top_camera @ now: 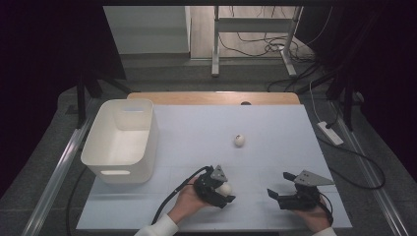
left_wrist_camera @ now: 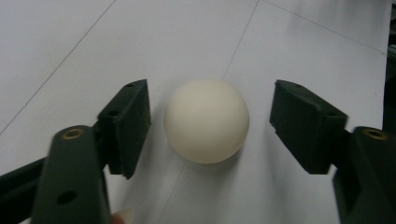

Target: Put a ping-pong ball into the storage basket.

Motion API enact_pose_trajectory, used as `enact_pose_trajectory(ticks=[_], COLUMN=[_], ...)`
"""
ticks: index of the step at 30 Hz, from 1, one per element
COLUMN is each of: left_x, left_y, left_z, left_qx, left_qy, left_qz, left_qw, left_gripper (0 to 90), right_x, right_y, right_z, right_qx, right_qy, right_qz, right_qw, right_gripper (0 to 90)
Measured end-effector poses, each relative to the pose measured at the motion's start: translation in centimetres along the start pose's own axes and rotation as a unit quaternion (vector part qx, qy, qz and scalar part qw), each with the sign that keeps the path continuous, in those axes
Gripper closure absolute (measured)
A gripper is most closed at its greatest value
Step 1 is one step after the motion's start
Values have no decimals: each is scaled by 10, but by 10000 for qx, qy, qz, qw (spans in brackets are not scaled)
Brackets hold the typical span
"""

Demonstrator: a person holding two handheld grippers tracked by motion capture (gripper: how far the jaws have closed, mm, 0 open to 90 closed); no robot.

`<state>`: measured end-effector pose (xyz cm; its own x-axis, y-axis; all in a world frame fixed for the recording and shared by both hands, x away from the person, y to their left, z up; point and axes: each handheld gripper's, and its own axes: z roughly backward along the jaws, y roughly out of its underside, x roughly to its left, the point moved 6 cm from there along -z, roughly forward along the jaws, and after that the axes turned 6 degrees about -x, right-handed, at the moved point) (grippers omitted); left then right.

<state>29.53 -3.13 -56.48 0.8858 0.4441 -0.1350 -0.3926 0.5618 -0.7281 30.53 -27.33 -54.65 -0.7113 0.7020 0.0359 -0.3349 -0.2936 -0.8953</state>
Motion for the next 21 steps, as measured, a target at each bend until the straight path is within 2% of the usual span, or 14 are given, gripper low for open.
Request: enact_pose_trajectory(ticks=[7,14,21], left_x=[1,1,2], left_y=[-1,-1,-6], left_z=[1,3,11], left_qx=[-64,-77,-332], left_qy=[-24,-4,-76], left_qz=[0,-23,22], left_qw=[10000,10000,9994], left_gripper=[496,511,513], right_x=[0,-1,-1], right_y=[0,-1,-1], right_z=[1,1,2], right_qx=[-11,-12,-53], right_qy=[11,27,58], right_qz=[4,16,24], right_qw=[10000,10000,10000], right_gripper=[106,107,112])
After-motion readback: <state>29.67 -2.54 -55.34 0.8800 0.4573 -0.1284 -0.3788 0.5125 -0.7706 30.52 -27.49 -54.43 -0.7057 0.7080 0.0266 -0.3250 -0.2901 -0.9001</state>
